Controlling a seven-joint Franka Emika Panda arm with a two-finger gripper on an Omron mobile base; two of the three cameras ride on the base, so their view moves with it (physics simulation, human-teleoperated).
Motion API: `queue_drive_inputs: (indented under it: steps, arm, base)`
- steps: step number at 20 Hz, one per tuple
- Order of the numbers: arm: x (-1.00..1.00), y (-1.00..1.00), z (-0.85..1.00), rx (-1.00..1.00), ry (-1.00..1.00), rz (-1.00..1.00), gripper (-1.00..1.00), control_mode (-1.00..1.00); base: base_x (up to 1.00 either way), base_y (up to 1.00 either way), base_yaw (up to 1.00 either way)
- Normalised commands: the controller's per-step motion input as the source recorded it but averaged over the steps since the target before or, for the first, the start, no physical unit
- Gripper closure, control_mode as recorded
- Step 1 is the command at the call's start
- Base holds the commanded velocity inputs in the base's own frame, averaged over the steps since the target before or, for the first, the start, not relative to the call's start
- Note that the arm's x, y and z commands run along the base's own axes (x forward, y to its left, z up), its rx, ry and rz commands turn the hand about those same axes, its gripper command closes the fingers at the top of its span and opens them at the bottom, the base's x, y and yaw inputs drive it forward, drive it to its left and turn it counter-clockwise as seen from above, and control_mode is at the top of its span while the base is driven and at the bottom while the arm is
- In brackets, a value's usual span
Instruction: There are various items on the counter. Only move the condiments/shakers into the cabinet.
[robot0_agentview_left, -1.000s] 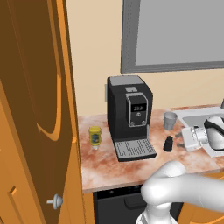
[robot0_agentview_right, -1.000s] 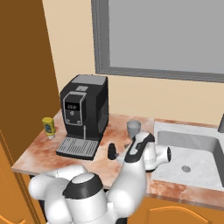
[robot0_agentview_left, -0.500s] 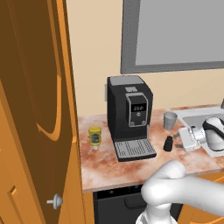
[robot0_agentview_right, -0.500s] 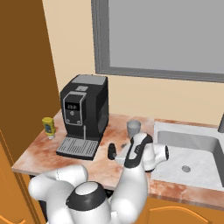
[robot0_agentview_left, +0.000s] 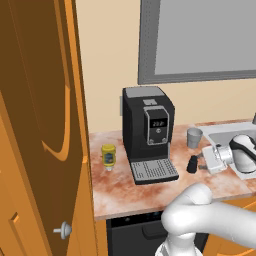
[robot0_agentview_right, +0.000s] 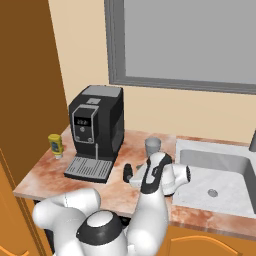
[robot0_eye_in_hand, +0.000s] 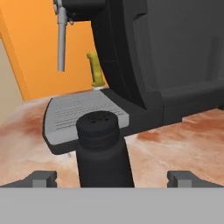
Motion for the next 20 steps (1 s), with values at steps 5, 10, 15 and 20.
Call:
queue_drive_inputs:
  steps: [5,10,15,20]
  arm:
    - [0.00,0.13,0.00,0.00,0.09,0.00,-1.00,-1.00]
    - [0.00,0.05,0.00,0.00,0.07,0.00,-1.00,-1.00]
    - [0.00,0.06,-0.01,0.00,0.02,0.00,-1.00,-1.00]
    - [0.00,0.11,-0.02,0.00,0.00,0.00,-1.00,-1.00]
  base:
    - [0.00,0.00,0.00]
    - [0.00,0.00,0.00]
    - [0.00,0.00,0.00]
    - [0.00,0.00,0.00]
